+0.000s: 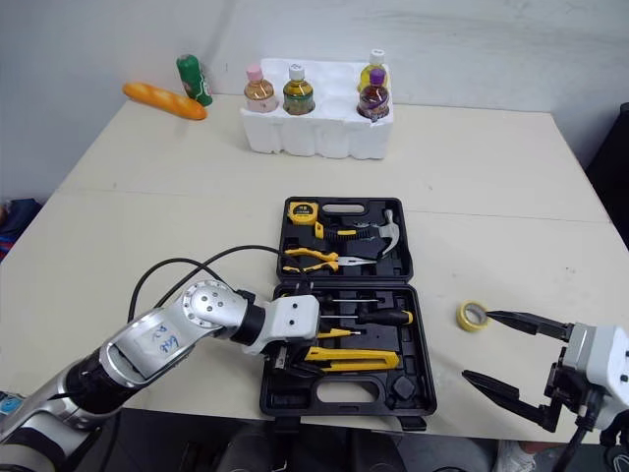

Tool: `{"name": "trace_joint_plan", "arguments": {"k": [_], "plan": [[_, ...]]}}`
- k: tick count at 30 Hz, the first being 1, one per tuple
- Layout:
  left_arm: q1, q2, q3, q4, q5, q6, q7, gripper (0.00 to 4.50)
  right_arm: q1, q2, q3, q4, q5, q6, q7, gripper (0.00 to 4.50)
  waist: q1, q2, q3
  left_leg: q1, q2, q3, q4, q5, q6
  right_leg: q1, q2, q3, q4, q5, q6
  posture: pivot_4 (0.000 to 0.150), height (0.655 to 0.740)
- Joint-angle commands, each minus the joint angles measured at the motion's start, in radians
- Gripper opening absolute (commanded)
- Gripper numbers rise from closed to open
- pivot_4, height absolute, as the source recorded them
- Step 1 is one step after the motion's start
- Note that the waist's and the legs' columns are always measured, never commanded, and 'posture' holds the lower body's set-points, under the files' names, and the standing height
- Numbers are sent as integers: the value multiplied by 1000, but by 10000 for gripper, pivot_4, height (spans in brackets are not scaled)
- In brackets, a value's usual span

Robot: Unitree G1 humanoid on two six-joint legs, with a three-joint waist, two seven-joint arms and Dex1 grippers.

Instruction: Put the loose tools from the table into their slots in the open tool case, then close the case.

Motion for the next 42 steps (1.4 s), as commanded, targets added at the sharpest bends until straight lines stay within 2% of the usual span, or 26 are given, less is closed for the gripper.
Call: {"name": "trace_joint_plan", "arguments": {"k": [1,5,10,13,15,16,17,18,21,25,26,32,40,42], "plan": [[8,-15,8,8,-14,-37,-46,44401,2,10,-12,10,1,-22,6,45000,1,0,0,0,0,0,0,0,0,0,0,0,0,0,0,1500,7400],[14,-74,89,22,-81,-100,-79,44401,0,19,-4,19,-7,-33,5,45000,1,0,0,-1,0,0,-1,0,0,-1,0,0,0,-1,-1,1500,7400],[41,-119,162,58,-128,-284,-155,44401,-2,28,8,33,-17,-49,4,45000,-1,0,0,-1,0,0,0,0,-1,-1,0,0,0,-1,-1,1500,7400],[72,-163,235,49,-220,-353,-206,44401,3,37,13,49,-26,-67,12,45000,-1,0,0,0,0,1,0,1,-1,-1,1,0,1,-1,-1,1500,7400],[81,-176,229,53,-226,-405,-248,44401,4,40,4,60,-27,-82,17,45000,0,0,0,0,0,0,0,1,-1,-1,1,0,1,-1,-1,1500,7400],[85,-180,223,56,-226,-424,-263,38943,4,42,-1,63,-26,-87,18,45000,0,0,0,0,0,0,0,1,-1,-1,1,0,1,-1,-1,1500,7400],[90,-178,197,69,-193,-463,-277,36576,9,42,-8,65,-24,-93,22,45000,0,0,0,0,0,1,0,1,-1,-1,1,0,1,-1,-1,1500,7400],[93,-177,167,89,-151,-504,-284,32048,13,42,-14,67,-23,-97,26,45000,0,0,0,0,0,1,0,1,-1,-1,1,0,1,-1,-1,1500,7400],[101,-196,112,149,-48,-578,-254,19723,25,46,-15,76,-29,-115,34,45000,0,0,0,0,-1,1,0,1,-1,0,0,0,0,-1,-1,1500,7400],[106,-218,89,191,11,-617,-234,1664,31,46,-4,78,-32,-126,35,45000,0,0,0,0,-1,1,0,0,-1,-1,0,0,1,-1,-1,1500,7400],[106,-223,88,198,19,-625,-232,332,32,44,0,78,-32,-127,36,45000,-2,0,0,0,-1,1,0,0,-1,-1,0,0,1,-1,-1,1500,7400],[106,-234,72,234,39,-652,-252,332,27,48,11,87,-40,-135,33,45000,-1,0,0,0,0,1,0,0,-1,-1,0,0,1,-1,-1,1500,7400],[106,-242,18,352,195,-680,-199,332,42,65,13,75,-41,-137,28,45000,0,0,0,0,0,1,0,0,-1,-1,0,0,1,-1,-1,1500,7400],[108,-241,5,371,221,-623,-190,332,58,70,6,67,-36,-136,30,45000,0,0,0,1,0,1,0,0,0,0,0,0,1,-1,-1,1500,7400]]}}
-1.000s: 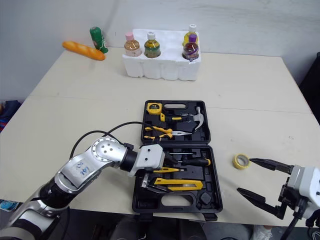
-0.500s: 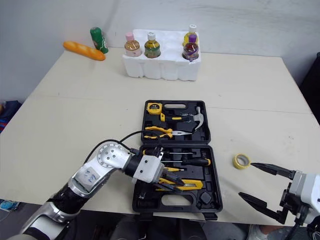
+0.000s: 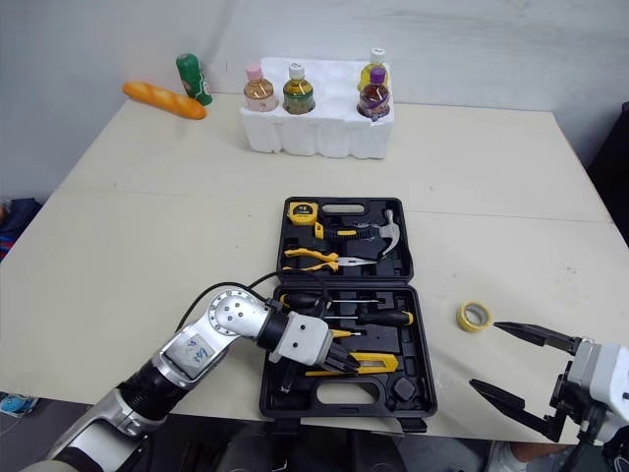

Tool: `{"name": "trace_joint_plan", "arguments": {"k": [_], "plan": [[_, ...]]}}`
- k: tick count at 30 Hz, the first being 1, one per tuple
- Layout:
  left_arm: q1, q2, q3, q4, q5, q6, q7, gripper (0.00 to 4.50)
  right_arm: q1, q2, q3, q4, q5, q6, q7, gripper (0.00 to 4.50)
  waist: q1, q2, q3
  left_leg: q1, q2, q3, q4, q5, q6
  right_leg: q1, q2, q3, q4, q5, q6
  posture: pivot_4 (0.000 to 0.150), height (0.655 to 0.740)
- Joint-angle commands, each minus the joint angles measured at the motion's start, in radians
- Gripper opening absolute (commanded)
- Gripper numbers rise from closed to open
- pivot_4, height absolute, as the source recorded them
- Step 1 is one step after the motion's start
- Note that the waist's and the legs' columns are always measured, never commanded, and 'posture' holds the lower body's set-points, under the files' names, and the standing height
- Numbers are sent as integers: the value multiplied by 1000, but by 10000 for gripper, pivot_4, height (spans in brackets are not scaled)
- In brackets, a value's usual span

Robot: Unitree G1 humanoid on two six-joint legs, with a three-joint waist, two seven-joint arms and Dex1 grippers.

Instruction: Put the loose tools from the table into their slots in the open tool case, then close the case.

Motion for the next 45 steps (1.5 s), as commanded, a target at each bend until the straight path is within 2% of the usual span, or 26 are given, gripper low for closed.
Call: {"name": "trace_joint_plan", "arguments": {"k": [1,5,8,10,13,19,21,23,26,29,33,36,37,38,42,44,45], "plan": [[6,10,-36,48,73,62,17,332,27,13,-15,-19,14,-13,1,45000,0,0,0,0,0,0,0,0,0,0,0,0,0,0,0,1500,7400],[18,45,-76,61,96,78,-24,332,32,12,-14,-18,13,-17,-1,45000,-1,0,-1,7,0,0,-1,-2,3,7,0,-1,0,0,0,1500,7400],[11,66,-106,82,154,177,-4,332,26,10,-7,-11,10,-22,-5,45000,-3,0,-8,9,0,-1,-4,-4,5,15,-1,-1,-2,0,-1,1500,7400],[10,97,-126,69,151,217,-44,332,19,11,2,-8,7,-25,-8,45000,-3,0,-14,10,0,-1,-5,-4,5,16,-1,-1,-3,0,-2,1500,7400],[11,112,-135,61,144,186,-58,332,-2,9,19,3,0,-25,-20,45000,-4,-1,-28,10,1,-1,-6,-5,4,16,0,-1,-4,-1,-4,1500,7400],[23,24,-30,48,58,57,13,332,-45,22,39,51,-34,-54,-54,45000,0,4,-32,18,2,-1,-8,-7,4,19,-1,-1,-7,-2,-6,1500,7400],[-1,21,-5,53,54,10,1,332,-77,19,27,94,-67,-79,-86,45000,1,4,-32,17,2,-1,-8,-7,5,18,-2,-2,-8,-2,-6,1500,7400],[-24,8,39,44,-2,-31,-26,332,-105,11,1,135,-82,-71,-131,45000,1,4,-32,14,1,-1,-7,-8,6,15,-2,-2,-9,-1,-5,1500,7400],[-37,3,104,15,-65,-8,-28,332,-125,-1,-33,196,-76,-64,-153,45000,2,7,-30,7,1,-1,-5,-9,6,12,-2,-3,-11,-1,-4,1500,7400],[-58,20,205,-34,-137,19,-26,8803,-175,-13,-68,289,-41,-54,-171,45000,1,9,-29,6,1,-1,-5,-9,4,11,-1,-3,-13,-2,-3,1500,7400],[-83,42,308,-13,-187,32,-8,27103,-256,-37,-65,416,-64,-105,-175,45000,-2,9,-28,6,2,0,-5,-8,1,11,0,-2,-16,-2,-2,1500,7400],[-87,105,402,98,-148,50,59,42003,-366,-41,-97,529,-74,-146,-266,45000,-9,11,-24,7,2,1,-5,-8,1,11,1,-1,-16,-2,-2,1500,7400],[-74,124,430,120,-141,62,86,44805,-376,-40,-105,554,-83,-154,-284,45000,-10,12,-20,8,2,2,-4,-8,0,11,1,-1,-14,-2,-2,1500,7400],[-64,133,445,129,-138,70,106,44805,-379,-41,-109,575,-90,-162,-291,45000,-9,13,-18,8,2,2,-4,-7,0,11,1,-1,-13,-2,-1,1500,7400],[51,214,684,180,-193,154,232,44805,-472,-126,-143,969,-187,-319,-416,45000,-9,12,-13,7,2,1,-5,-7,0,10,1,-1,-14,-3,-1,1500,7400],[105,259,727,234,-172,102,237,44805,-511,-156,-128,1098,-230,-376,-487,45000,-13,11,-12,6,2,3,-5,-8,0,8,0,-1,-15,-3,0,1500,7400],[143,293,743,270,-142,52,239,44805,-520,-163,-113,1128,-233,-414,-463,45000,-18,10,-12,5,2,4,-5,-8,0,6,-1,-1,-14,-3,0,1500,7400]]}}
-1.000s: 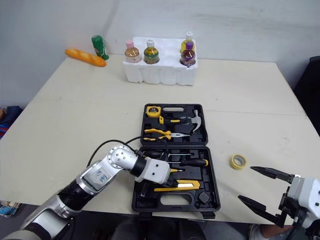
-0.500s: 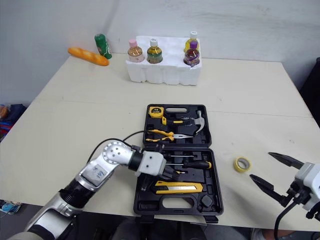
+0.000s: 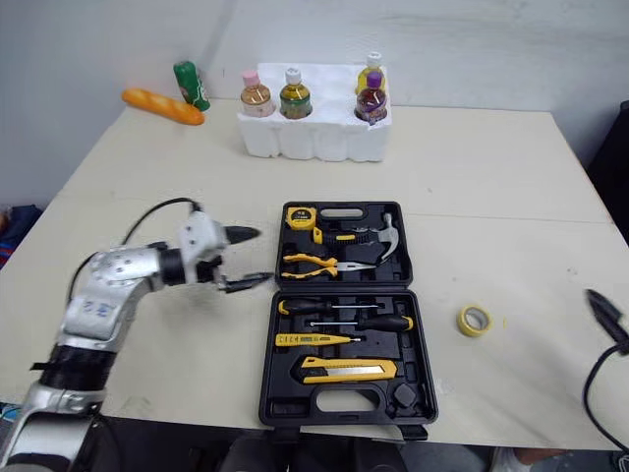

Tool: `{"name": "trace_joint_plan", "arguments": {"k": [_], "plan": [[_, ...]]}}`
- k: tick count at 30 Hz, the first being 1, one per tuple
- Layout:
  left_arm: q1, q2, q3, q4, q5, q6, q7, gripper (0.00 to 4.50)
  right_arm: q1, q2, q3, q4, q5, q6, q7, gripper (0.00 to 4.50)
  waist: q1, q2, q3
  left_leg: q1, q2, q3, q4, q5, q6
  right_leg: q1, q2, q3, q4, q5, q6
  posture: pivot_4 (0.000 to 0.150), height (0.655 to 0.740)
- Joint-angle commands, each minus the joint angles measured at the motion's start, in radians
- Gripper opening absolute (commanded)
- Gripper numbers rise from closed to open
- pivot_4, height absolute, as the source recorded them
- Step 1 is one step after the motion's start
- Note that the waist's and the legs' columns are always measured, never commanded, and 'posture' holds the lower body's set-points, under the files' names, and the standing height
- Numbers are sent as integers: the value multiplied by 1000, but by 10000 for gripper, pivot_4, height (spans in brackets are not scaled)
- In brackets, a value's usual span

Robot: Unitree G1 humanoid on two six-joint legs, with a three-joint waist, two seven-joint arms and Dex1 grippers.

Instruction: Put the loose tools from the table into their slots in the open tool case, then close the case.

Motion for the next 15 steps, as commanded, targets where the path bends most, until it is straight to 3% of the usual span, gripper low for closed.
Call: {"name": "trace_joint_plan", "arguments": {"k": [1,7,15], "plan": [[79,76,76,69,48,-121,22,44805,-36,-40,5,139,-30,-138,-11,45000,-9,0,0,-1,0,1,0,0,0,-1,0,0,0,0,0,1500,7400],[177,105,265,190,6,-169,127,44805,-161,-49,36,379,-71,-283,-174,45000,-25,-5,4,1,0,2,1,0,0,-1,-1,1,4,0,0,1500,7400],[133,120,341,314,8,-147,241,44805,-246,-52,92,546,-104,-323,-326,45000,-33,-7,6,1,-1,1,1,0,-1,-1,-2,-1,7,0,1,1500,7400]]}}
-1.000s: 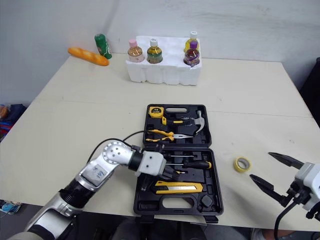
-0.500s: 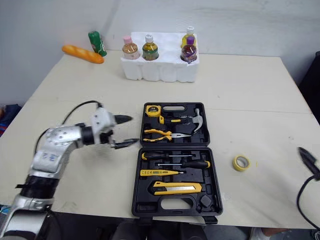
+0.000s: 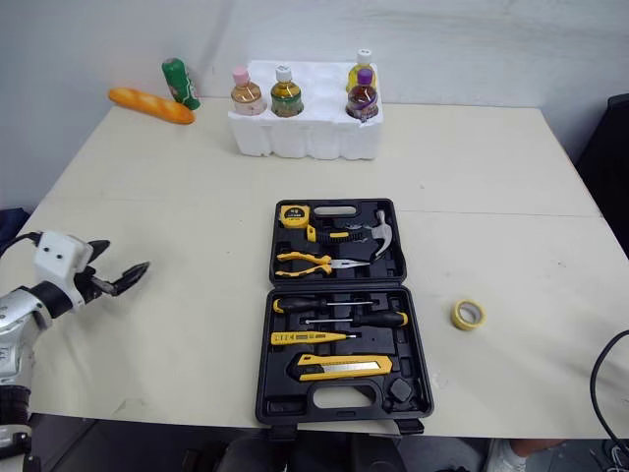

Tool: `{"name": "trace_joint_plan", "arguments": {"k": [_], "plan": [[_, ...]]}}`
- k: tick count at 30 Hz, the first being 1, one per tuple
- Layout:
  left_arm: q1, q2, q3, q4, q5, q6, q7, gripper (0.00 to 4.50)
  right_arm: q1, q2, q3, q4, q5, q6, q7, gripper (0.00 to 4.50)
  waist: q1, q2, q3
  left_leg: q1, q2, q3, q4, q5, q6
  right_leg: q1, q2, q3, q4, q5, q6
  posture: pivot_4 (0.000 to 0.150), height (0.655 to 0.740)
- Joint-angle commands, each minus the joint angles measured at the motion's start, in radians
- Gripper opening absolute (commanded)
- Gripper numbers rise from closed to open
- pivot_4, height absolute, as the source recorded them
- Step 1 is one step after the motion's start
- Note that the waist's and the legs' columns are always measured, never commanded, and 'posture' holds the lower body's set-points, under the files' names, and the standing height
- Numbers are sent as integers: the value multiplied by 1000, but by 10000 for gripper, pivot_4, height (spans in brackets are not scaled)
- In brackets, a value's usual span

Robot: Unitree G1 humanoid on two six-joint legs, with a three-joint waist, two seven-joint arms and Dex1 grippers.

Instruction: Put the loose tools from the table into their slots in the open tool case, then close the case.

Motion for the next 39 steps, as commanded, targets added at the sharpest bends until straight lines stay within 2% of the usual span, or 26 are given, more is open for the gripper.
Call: {"name": "trace_joint_plan", "arguments": {"k": [1,7,13,17,20,22,24,28,30,32,35,36,39], "plan": [[-10,32,34,-3,-15,11,22,44805,-19,-27,10,38,-2,-34,-57,45000,-5,0,0,0,0,0,0,0,0,0,0,0,0,0,0,1500,7400],[-56,52,1,43,-6,-10,-3,44805,-30,-20,25,45,11,-39,-77,45000,-13,0,0,-2,1,3,0,0,-1,-5,1,2,1,0,0,1500,7400],[-123,9,-69,16,-19,-42,-47,44805,-32,16,48,-98,58,21,7,45000,-14,0,0,-1,1,7,1,1,-1,-7,1,5,7,0,0,1500,7400],[-166,-27,-108,-72,-66,-14,-102,44805,-8,67,66,-354,137,173,51,45000,-14,-2,1,-1,2,7,1,2,-2,-8,2,6,10,0,1,1500,7400],[-155,-29,-138,-192,-160,101,-205,44805,38,74,76,-596,158,489,-85,45000,-11,-2,1,-1,2,7,2,3,-3,-10,3,7,13,0,1,1500,7400],[-146,-33,-147,-298,-233,196,-239,44805,100,53,97,-805,188,649,-71,45000,-8,-2,1,-2,2,7,1,3,-4,-11,3,7,14,0,0,1500,7400],[-144,-33,-144,-351,-267,254,-241,44805,135,51,86,-934,228,735,-54,45000,-5,-2,1,-3,3,6,1,4,-5,-12,3,6,14,-1,-1,1500,7400],[-158,-40,-166,-518,-389,399,-267,44805,188,-108,70,-1217,357,1132,0,45000,-5,1,3,-4,4,6,1,4,-5,-12,5,7,14,-1,-1,1500,7400],[-191,-54,-165,-618,-508,508,-255,44805,242,-221,61,-1349,481,1308,145,45000,-3,1,4,-4,4,6,1,4,-5,-12,5,7,14,-1,-1,1500,7400],[-218,-67,-168,-699,-613,599,-233,44805,296,-343,56,-1443,530,1453,256,45000,0,-1,5,-5,4,3,2,4,-5,-11,7,7,14,-1,-1,1500,7400],[-218,-57,-192,-760,-630,643,-215,44805,350,-428,40,-1525,593,1624,336,45000,7,-3,5,-6,5,-1,2,5,-6,-10,8,4,12,-1,-1,1500,7400],[-223,-58,-201,-762,-623,641,-212,44805,369,-450,55,-1543,555,1610,356,45000,9,-3,5,-6,5,-2,1,5,-6,-10,8,4,10,-1,-1,1500,7400],[-195,-80,-335,-788,-542,569,-275,44805,315,-509,233,-1655,539,1572,372,45000,19,-5,6,-9,4,-2,2,4,-6,-11,7,4,6,-1,-1,1500,7400]]}}
